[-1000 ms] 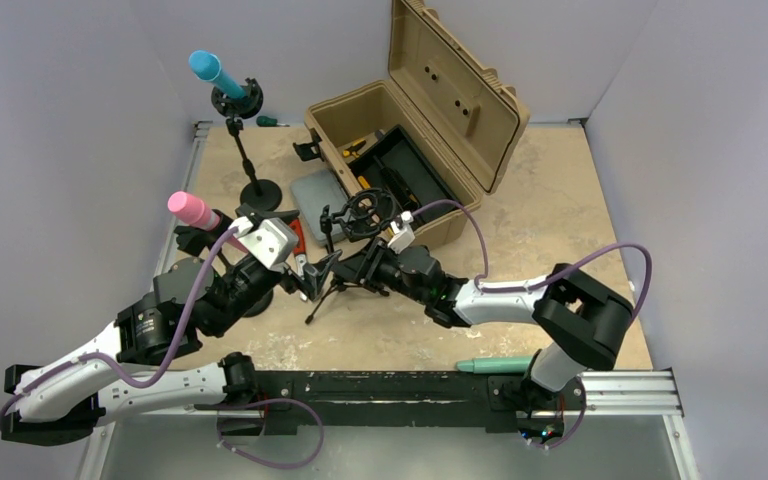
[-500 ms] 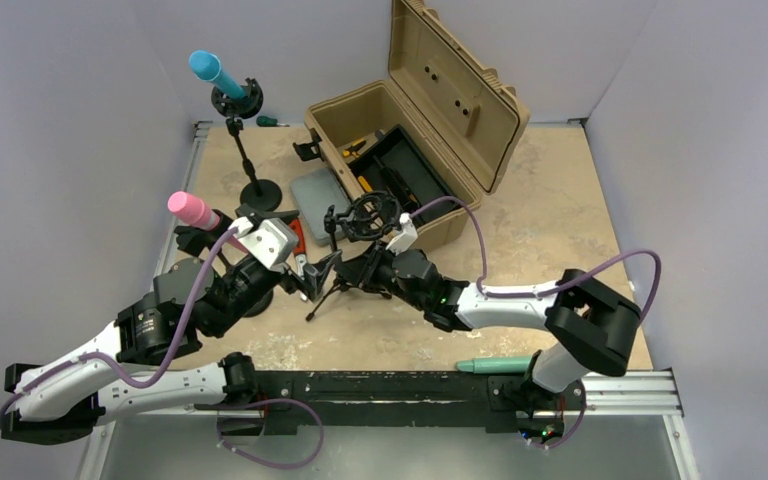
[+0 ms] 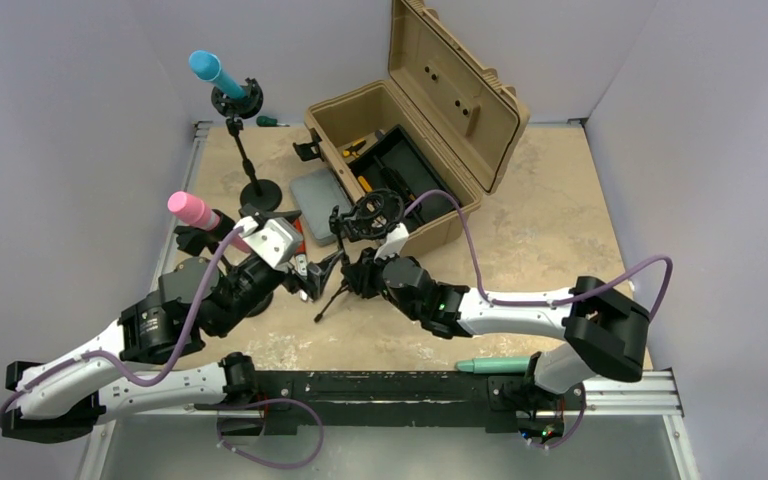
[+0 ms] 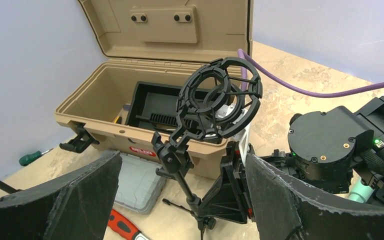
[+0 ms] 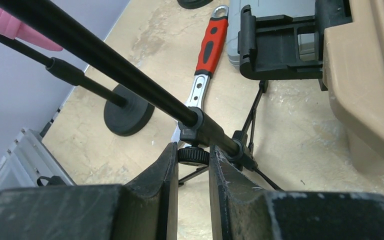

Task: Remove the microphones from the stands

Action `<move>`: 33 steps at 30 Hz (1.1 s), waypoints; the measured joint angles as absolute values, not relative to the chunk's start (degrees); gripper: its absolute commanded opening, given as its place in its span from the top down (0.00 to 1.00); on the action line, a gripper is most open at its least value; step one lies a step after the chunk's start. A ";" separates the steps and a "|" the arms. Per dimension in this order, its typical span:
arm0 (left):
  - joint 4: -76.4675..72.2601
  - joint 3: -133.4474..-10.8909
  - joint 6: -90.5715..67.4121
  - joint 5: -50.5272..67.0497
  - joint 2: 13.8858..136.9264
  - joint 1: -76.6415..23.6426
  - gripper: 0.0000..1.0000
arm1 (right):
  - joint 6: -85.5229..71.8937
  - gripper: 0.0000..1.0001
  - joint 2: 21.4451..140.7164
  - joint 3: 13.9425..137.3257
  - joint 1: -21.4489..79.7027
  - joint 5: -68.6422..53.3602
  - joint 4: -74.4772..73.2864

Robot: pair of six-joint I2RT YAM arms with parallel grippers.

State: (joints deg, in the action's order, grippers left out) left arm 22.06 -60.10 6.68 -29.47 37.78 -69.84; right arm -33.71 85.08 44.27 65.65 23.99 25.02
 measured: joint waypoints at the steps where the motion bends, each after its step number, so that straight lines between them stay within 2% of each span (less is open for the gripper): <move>1: 22.06 -60.10 6.68 -29.69 37.87 -69.89 0.09 | -33.32 0.77 85.06 44.27 65.71 24.23 25.02; 3: 21.98 -60.07 6.66 -30.11 37.98 -69.89 0.08 | -32.84 0.61 84.88 44.21 65.71 24.12 25.15; 5: 21.89 -60.07 6.61 -30.41 38.06 -69.89 0.07 | -31.79 0.53 84.14 43.38 65.56 22.90 25.41; 8: 21.82 -60.10 5.96 -30.44 38.44 -69.89 0.06 | -30.92 0.42 82.85 41.25 65.19 20.32 24.73; 13: 22.72 -60.18 1.32 -30.15 40.25 -69.89 0.00 | -32.14 0.31 80.62 37.04 63.96 14.06 25.28; 18: 29.50 -64.07 -8.14 -28.84 42.72 -68.84 0.00 | -35.00 0.26 74.83 31.18 62.30 8.34 26.83; 25: 34.65 -68.45 -19.81 -20.69 44.42 -60.84 0.00 | -39.72 0.26 68.16 24.45 60.40 2.96 27.92; 30: 37.21 -69.12 -26.50 -12.82 47.72 -50.02 0.12 | -42.59 0.26 58.59 21.23 59.46 1.43 25.36; 33: 37.41 -69.12 -29.23 -7.77 50.94 -44.60 0.23 | -43.05 0.27 52.49 21.12 59.13 1.13 23.35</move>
State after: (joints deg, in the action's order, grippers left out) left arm 37.41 -69.12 -29.23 -7.77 50.94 -44.60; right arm -43.05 52.49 21.12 59.13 1.13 23.35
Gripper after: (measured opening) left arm 0.855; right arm 0.737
